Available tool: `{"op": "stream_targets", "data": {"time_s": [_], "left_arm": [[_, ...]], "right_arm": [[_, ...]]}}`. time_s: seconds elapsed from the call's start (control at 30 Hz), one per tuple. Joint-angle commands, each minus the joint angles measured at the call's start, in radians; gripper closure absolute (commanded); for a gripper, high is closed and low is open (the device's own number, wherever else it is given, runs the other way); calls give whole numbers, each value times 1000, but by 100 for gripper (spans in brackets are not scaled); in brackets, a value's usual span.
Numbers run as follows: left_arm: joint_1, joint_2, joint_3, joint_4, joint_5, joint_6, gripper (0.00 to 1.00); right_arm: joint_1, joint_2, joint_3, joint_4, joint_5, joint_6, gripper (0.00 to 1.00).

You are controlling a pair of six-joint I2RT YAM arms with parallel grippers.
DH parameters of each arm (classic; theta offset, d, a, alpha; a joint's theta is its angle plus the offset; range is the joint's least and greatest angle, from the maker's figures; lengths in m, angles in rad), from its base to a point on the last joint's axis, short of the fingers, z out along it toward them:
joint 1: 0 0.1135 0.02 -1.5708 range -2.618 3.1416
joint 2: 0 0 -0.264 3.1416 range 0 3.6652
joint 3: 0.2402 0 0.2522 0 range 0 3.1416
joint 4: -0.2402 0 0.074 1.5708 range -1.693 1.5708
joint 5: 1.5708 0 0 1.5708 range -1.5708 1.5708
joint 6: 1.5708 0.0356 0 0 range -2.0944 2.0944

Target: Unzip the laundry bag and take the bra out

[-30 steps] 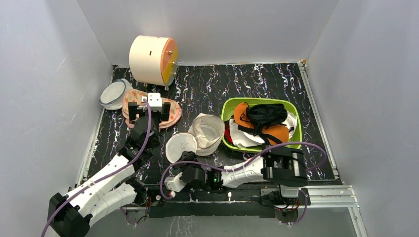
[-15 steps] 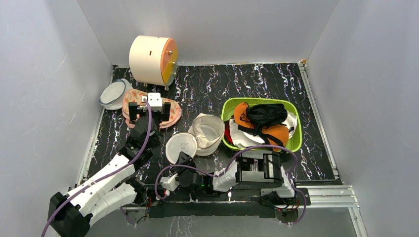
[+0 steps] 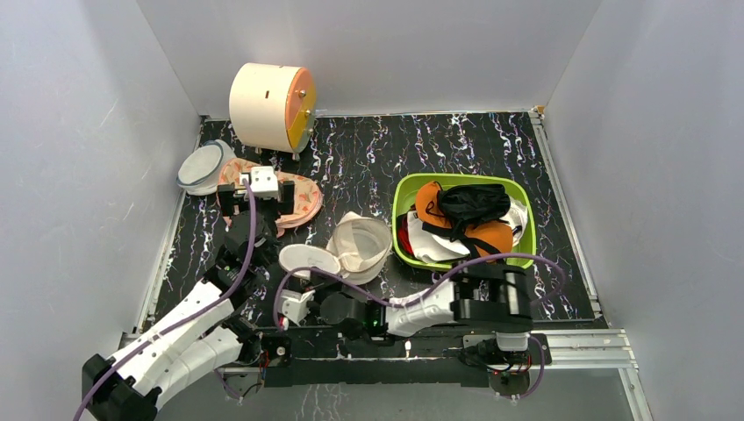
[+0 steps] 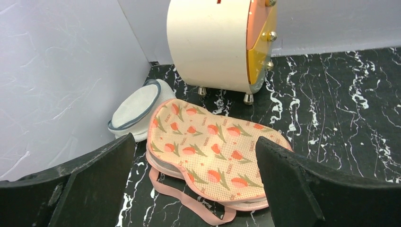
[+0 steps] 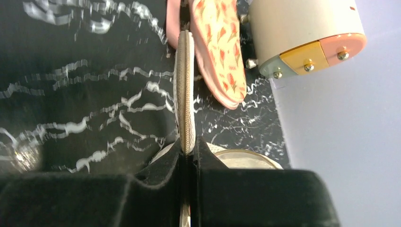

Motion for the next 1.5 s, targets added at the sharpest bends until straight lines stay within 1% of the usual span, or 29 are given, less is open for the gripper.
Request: {"op": "stream_targets", "data": {"time_s": [0.0,0.1,0.2,0.27,0.4,0.47,0.5,0.57,0.63,0.77,0.83,0.9,1.0,1.07,1.13,1.27,1.33,1.47], "left_arm": [[11,-84,19,52,-40,18,2],[14,-164,-14,106,-35,43,2],[16,-235,-44,151,-40,66,2],[17,-268,-58,171,-42,71,2],[17,-264,-61,173,-41,71,2],[17,-248,-51,158,-43,63,2],[17,-241,-49,156,-44,62,2],[17,-232,-44,150,-44,54,2],[17,-229,-41,139,-37,44,2],[17,-225,-43,133,-30,37,2],[17,-222,-41,133,-31,38,2],[17,-221,-41,130,-31,35,2],[17,-218,-42,133,-31,36,2],[16,-214,-41,130,-29,35,2],[17,-210,-39,126,-26,31,2],[17,-200,-34,119,-22,26,2],[17,-197,-31,109,-19,19,2],[17,-193,-31,109,-13,18,2]], "right_arm": [[5,-138,21,19,-62,270,100],[4,-197,4,46,-73,377,100],[-3,-238,-23,119,-48,471,100],[-17,-270,-42,140,-67,559,100],[-74,-343,-92,168,-126,797,100],[-118,-382,-125,187,-184,951,100],[-141,-397,-141,196,-211,1056,100],[-177,-419,-168,216,-235,1166,100],[-195,-430,-193,232,-206,1298,100],[-201,-441,-222,202,-115,1470,100],[-206,-450,-238,165,-61,1589,100],[-208,-462,-249,93,-16,1736,100],[-208,-478,-260,2,22,1870,100],[-207,-489,-260,-105,48,1985,100],[-208,-496,-252,-179,75,2032,100],[-208,-470,-166,-548,143,2239,100],[-208,-438,-132,-674,147,2324,100],[-208,-365,-100,-762,125,2383,100]]}}
